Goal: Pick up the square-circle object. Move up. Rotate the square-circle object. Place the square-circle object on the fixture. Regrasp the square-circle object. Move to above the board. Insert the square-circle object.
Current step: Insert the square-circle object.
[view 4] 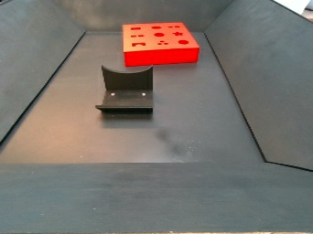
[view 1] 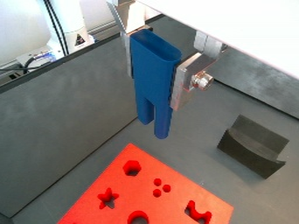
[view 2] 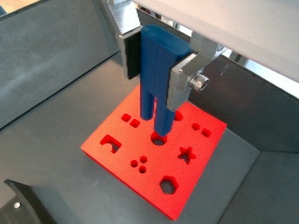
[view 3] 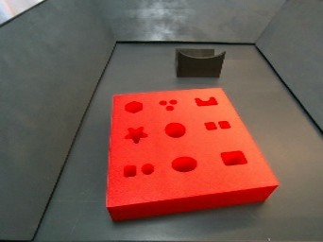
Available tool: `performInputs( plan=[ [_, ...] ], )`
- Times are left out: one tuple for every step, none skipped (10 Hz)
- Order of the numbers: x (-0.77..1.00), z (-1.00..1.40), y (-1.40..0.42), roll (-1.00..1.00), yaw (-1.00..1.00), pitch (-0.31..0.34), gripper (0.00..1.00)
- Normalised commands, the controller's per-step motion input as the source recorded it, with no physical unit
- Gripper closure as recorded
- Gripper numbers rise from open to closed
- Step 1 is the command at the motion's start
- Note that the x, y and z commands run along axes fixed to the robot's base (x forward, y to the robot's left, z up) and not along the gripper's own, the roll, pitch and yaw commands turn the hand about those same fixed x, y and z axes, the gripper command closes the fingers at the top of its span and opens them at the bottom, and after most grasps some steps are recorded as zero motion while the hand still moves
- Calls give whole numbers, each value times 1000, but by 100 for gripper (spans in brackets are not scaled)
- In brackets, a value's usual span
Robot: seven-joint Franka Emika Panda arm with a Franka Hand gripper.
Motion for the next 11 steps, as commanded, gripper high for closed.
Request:
performInputs(
  plan=[
    [-220, 0, -83, 0, 0, -144, 100],
    [-91, -580, -643, 116, 580, -124, 100],
    [-17, -634, -614, 110, 617, -49, 100],
    [-6, -634, -609, 110, 631, -37, 100],
    [0, -631, -620, 109, 626, -34, 100],
    [-6, -657, -723, 111, 520, -36, 100],
    [0, -717, -1000, 136, 120, -3, 100],
    [0, -746, -1000, 113, 94, 0, 100],
    [0, -654, -1000, 50, 37, 0, 100],
    [0, -666, -1000, 54, 49, 0, 100],
    [0, -703, -966, 40, 220, 9, 100]
  ],
)
